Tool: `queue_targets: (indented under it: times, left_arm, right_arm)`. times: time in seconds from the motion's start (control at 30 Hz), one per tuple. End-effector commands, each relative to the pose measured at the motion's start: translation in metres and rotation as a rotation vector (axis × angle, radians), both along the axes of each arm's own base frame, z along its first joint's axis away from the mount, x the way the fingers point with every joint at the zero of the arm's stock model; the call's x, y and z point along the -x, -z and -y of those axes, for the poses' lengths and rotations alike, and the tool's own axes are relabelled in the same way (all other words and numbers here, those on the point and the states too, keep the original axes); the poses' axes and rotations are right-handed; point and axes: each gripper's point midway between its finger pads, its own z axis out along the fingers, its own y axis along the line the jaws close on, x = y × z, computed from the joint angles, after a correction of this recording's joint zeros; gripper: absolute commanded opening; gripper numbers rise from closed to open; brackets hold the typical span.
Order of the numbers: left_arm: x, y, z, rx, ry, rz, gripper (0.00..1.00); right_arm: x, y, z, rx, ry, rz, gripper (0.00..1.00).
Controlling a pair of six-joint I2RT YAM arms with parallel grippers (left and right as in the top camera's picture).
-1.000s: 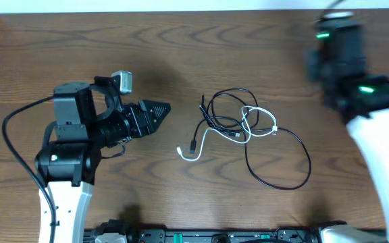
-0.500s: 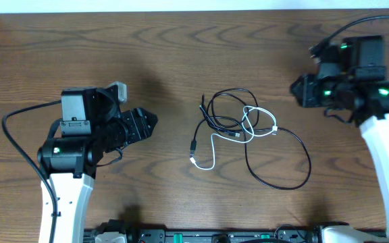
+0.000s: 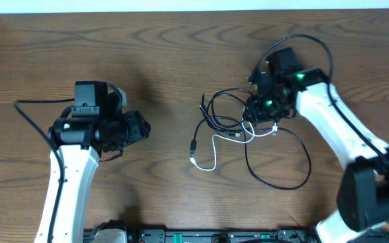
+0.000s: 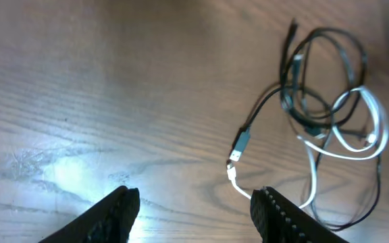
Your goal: Untangle cables
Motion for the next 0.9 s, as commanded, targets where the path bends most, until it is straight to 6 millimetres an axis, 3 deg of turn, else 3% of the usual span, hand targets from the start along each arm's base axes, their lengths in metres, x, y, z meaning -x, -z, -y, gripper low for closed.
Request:
queue_targets:
  times: [0.0,0.03,0.07,0.1,0.13,0.27,0.37,0.4,0.43,0.53,0.63,0.73,0.87]
  left_arm:
    - [-0.002,0.004,-0.001,-0.015,0.014,-0.024,0.59]
    - [-0.002,0.006,-0.001,-0.014,0.014,-0.037,0.59]
    - [-0.001,0.008,-0.001,-0.014,0.014,-0.047,0.59]
    - [-0.001,0.009,-0.001,-0.014,0.014,-0.05,0.59]
    - [-0.001,0.009,-0.001,-0.014,0.014,-0.055,0.59]
    - [-0.001,0.009,-0.001,-0.014,0.014,-0.055,0.59]
    - [-0.001,0.009,-0.001,-0.014,0.014,-0.055,0.59]
    - [-0.001,0.009,-0.001,-0.014,0.014,-0.056,0.59]
    - [0.0,0.01,-0.001,-0.014,0.014,-0.056,0.59]
    - [0.0,0.01,-0.001,-0.014,0.014,-0.06,0.59]
    - [0.0,0.01,-0.001,-0.014,0.014,-0.059,0.59]
    - [0.0,0.01,-0.001,-0.014,0.014,-0.059,0.59]
    - [0.0,0.01,-0.001,-0.014,0.014,-0.058,0.59]
  right_arm:
    - [-0.001,0.027,-0.002,0.028,-0.007,-0.043,0.36]
    - [-0.003,0.034,-0.003,0.031,-0.007,-0.053,0.35]
    - [-0.003,0.04,-0.003,0.034,-0.004,-0.063,0.27]
    - [-0.003,0.043,-0.003,0.035,-0.004,-0.068,0.07]
    - [-0.004,0.044,-0.003,0.036,-0.004,-0.071,0.01]
    - [-0.011,0.028,0.001,0.025,0.011,-0.035,0.01]
    - [-0.035,-0.017,0.02,0.0,0.075,0.063,0.01]
    - [-0.049,-0.049,0.037,-0.01,0.126,0.133,0.01]
    - [-0.054,-0.062,0.045,-0.013,0.148,0.165,0.01]
    - [-0.079,-0.145,0.1,-0.036,0.287,0.379,0.01]
    - [-0.081,-0.215,0.159,-0.031,0.425,0.575,0.01]
    - [-0.067,-0.26,0.213,0.007,0.553,0.716,0.01]
    - [-0.044,-0.27,0.272,0.134,0.72,0.742,0.01]
